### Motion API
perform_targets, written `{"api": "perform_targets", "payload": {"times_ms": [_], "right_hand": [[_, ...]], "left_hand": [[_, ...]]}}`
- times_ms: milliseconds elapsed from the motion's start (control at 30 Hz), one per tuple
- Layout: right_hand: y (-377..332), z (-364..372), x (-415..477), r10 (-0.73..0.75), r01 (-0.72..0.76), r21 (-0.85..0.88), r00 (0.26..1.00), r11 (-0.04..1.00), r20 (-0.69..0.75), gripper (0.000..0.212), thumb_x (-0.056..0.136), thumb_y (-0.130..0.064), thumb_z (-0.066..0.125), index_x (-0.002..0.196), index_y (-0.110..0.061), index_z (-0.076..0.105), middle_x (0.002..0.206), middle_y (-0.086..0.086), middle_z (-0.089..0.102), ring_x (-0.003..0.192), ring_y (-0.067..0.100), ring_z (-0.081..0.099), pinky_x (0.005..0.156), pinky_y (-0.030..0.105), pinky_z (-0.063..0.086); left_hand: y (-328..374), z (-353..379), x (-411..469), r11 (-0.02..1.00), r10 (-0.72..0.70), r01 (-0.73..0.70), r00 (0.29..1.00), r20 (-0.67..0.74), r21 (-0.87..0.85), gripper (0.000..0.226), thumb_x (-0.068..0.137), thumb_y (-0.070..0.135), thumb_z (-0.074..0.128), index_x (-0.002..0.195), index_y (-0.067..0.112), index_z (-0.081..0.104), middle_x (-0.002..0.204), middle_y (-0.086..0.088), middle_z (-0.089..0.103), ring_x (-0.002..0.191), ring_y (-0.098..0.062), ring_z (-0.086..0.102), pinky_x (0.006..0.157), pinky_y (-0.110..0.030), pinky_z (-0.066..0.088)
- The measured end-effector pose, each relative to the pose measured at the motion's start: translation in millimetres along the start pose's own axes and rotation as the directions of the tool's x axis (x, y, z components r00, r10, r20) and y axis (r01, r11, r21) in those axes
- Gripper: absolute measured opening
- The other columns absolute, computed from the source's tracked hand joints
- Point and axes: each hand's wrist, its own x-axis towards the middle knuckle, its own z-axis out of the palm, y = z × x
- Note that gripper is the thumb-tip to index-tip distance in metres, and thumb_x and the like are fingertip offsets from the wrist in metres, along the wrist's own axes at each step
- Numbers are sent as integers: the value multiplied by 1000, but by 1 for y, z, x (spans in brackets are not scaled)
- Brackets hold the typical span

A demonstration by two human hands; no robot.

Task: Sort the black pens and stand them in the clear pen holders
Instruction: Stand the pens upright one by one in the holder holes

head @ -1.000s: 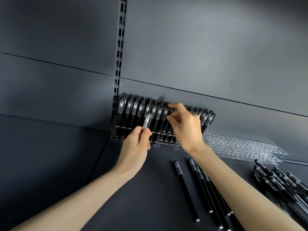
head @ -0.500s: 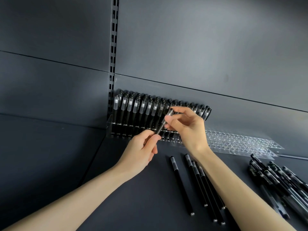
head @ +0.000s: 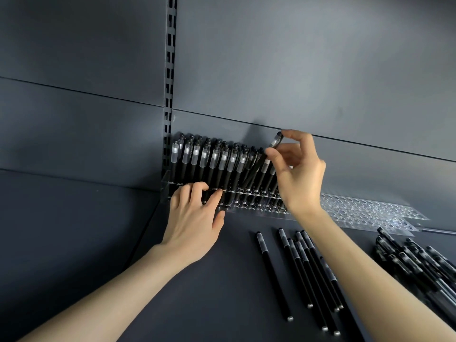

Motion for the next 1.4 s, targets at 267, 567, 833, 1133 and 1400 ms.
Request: {"api": "perform_targets", "payload": {"times_ms": [267, 567, 833, 1133, 1400], "right_hand": [[12, 13, -9, -43, 58, -104, 989, 993, 143, 25, 87, -9, 66, 111, -11, 59, 76, -11, 61, 72, 5, 63, 69, 9, 46], [6, 11, -2, 9, 39, -177, 966, 984, 258, 25, 88, -5, 62, 112, -12, 57, 74, -4, 66, 72, 14, 65, 71, 21, 49], [6, 10, -1, 22, 57, -266, 958, 962, 286, 25, 89, -6, 62, 113, -12, 56, 72, -11, 63, 70, 14, 64, 74, 30, 52], [4, 12, -9, 16, 80, -306, 954, 949, 300, 29, 89, -8, 63, 117, -12, 57, 73, -12, 61, 69, 19, 64, 77, 37, 53], [6, -13, -25, 45, 35, -273, 958, 961, 283, 17, 91, -18, 61, 107, -12, 62, 79, -6, 66, 74, 12, 64, 75, 34, 55]], "left_hand": [[-2, 2, 0, 999, 15, -15, 1000, -9, 41, 44, 78, 34, 67, 117, 13, 65, 106, -11, 54, 97, -30, 51, 83, -47, 47], [1, 0, 0, 999, -17, 16, 999, 30, 36, 45, 76, 34, 71, 116, 14, 65, 106, -11, 54, 99, -30, 50, 82, -47, 48], [3, -4, 0, 998, -25, 21, 996, 80, 58, 50, 71, 34, 77, 115, 13, 66, 105, -11, 56, 97, -32, 55, 80, -47, 49], [7, -10, 1, 998, -52, 44, 985, 164, 51, 51, 69, 35, 79, 112, 11, 67, 104, -14, 58, 94, -34, 59, 78, -49, 50], [37, -32, 1, 983, -93, 138, 942, 321, -121, 34, 95, 44, 41, 109, 20, 61, 112, 1, 52, 107, -22, 48, 90, -35, 36]]}}
